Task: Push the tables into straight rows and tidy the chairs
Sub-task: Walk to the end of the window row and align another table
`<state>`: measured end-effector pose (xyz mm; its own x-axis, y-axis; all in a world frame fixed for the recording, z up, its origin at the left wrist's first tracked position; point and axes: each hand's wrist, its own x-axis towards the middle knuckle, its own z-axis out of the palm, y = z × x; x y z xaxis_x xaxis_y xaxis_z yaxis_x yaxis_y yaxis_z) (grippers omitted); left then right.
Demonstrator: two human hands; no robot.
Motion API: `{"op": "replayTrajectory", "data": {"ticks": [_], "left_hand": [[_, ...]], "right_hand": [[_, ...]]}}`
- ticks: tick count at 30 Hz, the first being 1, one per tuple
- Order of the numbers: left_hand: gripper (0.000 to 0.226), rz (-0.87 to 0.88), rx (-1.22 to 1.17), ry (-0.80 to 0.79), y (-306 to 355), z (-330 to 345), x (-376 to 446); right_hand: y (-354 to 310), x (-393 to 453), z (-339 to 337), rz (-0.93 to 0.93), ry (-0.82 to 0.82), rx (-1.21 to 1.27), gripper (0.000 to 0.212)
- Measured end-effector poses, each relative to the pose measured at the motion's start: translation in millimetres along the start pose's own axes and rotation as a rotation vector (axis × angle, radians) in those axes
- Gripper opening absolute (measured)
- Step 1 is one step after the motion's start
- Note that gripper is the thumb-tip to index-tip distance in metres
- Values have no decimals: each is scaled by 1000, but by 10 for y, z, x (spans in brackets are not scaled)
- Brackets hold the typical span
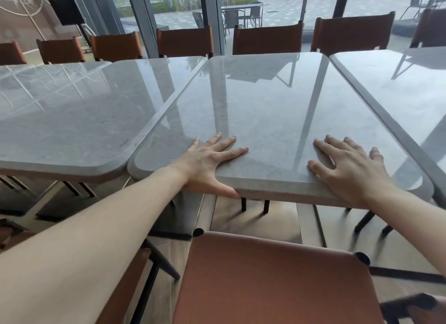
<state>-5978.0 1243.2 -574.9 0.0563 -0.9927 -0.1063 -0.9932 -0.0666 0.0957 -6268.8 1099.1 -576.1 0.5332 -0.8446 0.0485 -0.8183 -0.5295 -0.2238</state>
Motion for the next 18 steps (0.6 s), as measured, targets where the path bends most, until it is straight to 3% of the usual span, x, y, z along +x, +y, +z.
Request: {"op": "replayTrajectory", "data": {"ticks": [18], "left_hand": [[114, -29, 44, -38, 60, -3, -12]], "right_hand": [[19, -1, 20, -12, -5, -4, 69]]}}
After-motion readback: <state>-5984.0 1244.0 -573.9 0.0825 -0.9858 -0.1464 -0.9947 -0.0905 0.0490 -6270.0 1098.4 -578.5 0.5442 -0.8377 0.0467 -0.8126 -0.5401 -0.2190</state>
